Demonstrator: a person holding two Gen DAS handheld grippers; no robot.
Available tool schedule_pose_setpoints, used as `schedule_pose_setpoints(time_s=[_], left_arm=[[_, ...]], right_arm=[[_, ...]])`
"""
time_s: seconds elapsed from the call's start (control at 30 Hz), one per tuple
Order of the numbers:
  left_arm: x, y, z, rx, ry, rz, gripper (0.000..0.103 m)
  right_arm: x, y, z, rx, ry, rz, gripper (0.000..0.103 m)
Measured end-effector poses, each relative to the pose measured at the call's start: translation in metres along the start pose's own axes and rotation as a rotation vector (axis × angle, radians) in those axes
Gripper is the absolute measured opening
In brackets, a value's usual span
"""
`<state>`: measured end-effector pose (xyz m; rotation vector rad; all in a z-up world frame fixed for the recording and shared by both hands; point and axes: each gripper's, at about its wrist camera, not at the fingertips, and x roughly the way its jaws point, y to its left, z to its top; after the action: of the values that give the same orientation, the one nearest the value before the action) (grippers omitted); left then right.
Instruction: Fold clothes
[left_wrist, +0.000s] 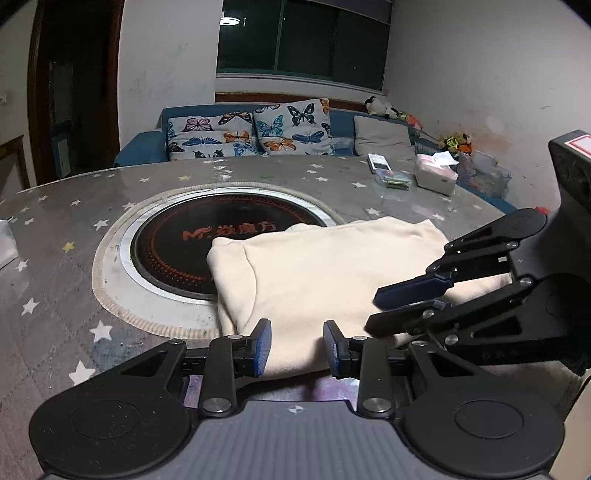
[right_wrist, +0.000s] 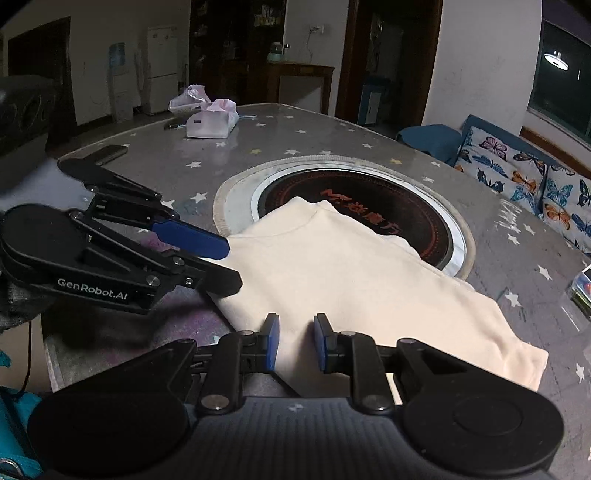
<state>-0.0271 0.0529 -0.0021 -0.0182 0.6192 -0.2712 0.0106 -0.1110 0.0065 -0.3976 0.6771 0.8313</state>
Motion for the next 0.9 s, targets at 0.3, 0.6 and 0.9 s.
schedule_pose_setpoints(time_s=[0.3, 0.6, 0.9], left_arm=[[0.003, 0.016, 0.000, -0.073, 0.019, -0.015, 0.034], [-0.007, 0.047, 0.013, -0.184, 0.012, 0.032, 0.034], [-0.007, 0.084, 0.020, -0.340, 0.029, 0.045, 0.048]], right_arm=[[0.002, 0.003, 0.004, -0.014, 0.016, 0.000, 0.019], [0.002, 0.033, 0.028, -0.142, 0.000, 0.055, 0.020], [0.019, 0.067, 0.040, -0.269, -0.003, 0.073, 0.031]])
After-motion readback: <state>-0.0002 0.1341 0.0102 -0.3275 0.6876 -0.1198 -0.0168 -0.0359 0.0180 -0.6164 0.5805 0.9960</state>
